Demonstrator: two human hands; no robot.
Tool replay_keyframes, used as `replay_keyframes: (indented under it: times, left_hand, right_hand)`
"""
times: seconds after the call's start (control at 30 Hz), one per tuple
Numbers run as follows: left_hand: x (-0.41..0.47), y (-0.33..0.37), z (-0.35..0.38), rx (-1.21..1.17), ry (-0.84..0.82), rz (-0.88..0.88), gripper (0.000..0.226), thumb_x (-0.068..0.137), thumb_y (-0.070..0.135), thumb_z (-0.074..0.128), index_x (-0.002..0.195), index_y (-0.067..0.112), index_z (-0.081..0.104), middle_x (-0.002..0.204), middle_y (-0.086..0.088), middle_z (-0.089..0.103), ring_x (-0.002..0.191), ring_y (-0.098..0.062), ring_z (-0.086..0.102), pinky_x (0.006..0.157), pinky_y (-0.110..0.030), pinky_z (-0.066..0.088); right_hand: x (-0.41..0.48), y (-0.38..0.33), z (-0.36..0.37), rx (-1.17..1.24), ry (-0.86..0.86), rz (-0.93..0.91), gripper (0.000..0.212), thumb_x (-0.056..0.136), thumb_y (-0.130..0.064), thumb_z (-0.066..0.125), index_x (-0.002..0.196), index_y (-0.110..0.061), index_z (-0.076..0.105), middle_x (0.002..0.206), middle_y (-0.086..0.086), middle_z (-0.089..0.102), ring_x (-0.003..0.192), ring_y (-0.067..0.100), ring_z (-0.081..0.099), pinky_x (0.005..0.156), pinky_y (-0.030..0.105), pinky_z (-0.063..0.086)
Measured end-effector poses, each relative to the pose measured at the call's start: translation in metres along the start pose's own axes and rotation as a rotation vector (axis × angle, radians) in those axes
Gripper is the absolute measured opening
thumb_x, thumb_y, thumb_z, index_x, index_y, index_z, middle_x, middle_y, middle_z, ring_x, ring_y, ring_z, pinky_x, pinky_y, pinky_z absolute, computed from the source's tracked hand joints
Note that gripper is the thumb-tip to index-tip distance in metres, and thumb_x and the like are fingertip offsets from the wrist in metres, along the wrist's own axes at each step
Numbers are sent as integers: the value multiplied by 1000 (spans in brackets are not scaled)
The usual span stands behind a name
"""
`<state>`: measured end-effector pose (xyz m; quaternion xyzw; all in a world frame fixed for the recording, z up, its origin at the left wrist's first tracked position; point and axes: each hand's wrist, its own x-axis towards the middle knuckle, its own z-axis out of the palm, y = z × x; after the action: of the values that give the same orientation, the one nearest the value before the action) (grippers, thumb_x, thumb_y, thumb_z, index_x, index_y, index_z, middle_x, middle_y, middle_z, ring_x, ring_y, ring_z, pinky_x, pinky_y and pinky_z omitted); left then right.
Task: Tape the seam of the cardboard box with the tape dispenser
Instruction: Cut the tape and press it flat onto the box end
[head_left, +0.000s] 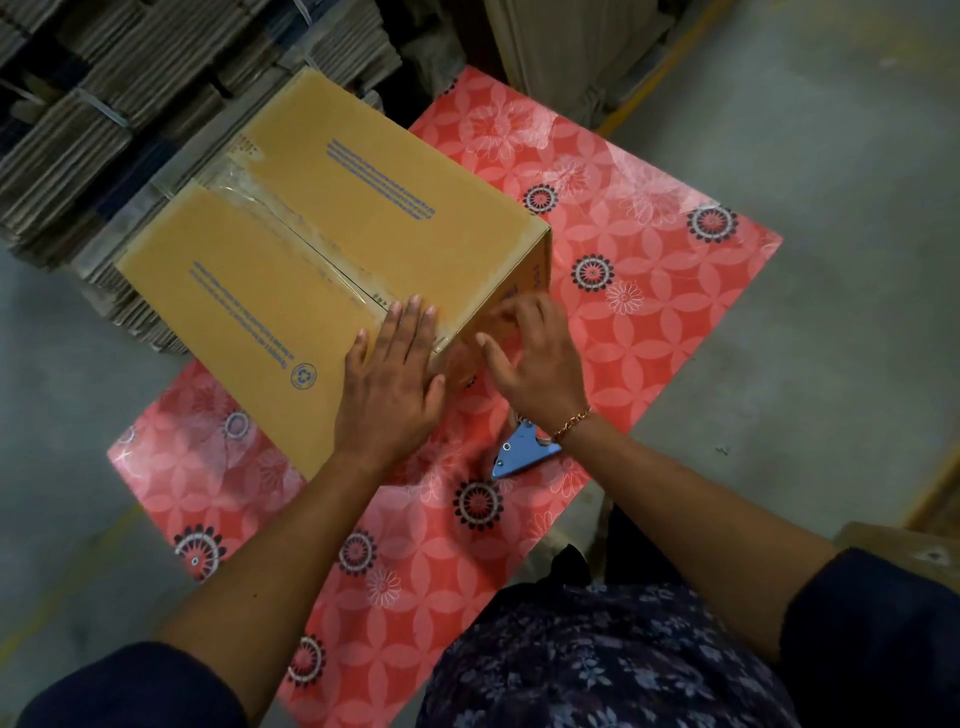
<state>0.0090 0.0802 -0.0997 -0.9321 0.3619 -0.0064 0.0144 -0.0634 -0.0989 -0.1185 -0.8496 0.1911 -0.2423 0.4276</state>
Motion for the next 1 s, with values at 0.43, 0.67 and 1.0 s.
replay_keyframes:
  times: [0.43, 0.67, 1.0]
  left_hand:
    - [17, 9, 1, -72, -18, -73, 67, 102, 45, 40, 161, 25, 18, 171, 1, 15, 157, -17, 14, 123, -51, 17]
    - [40, -5, -15, -157, -56, 1, 57, 101, 43, 31, 158, 36, 27, 168, 11, 22, 153, -9, 22, 105, -41, 26]
    - [44, -8, -6, -190, -17, -4, 52, 102, 34, 35, 154, 34, 38, 165, 11, 31, 151, -10, 28, 98, -43, 30]
  right_hand:
    - [94, 42, -16, -661, -383, -712, 53, 91, -45, 51, 143, -34, 49, 152, -4, 49, 140, 23, 45, 102, 42, 30]
    - [54, 18, 12, 115, 58, 211, 69, 83, -23, 55, 150, -16, 39, 159, 8, 34, 147, 24, 30, 120, 39, 26]
    - [67, -46, 90, 697, 404, 1214, 60, 101, -57, 29, 148, -23, 42, 160, 2, 35, 150, 21, 20, 118, 42, 11]
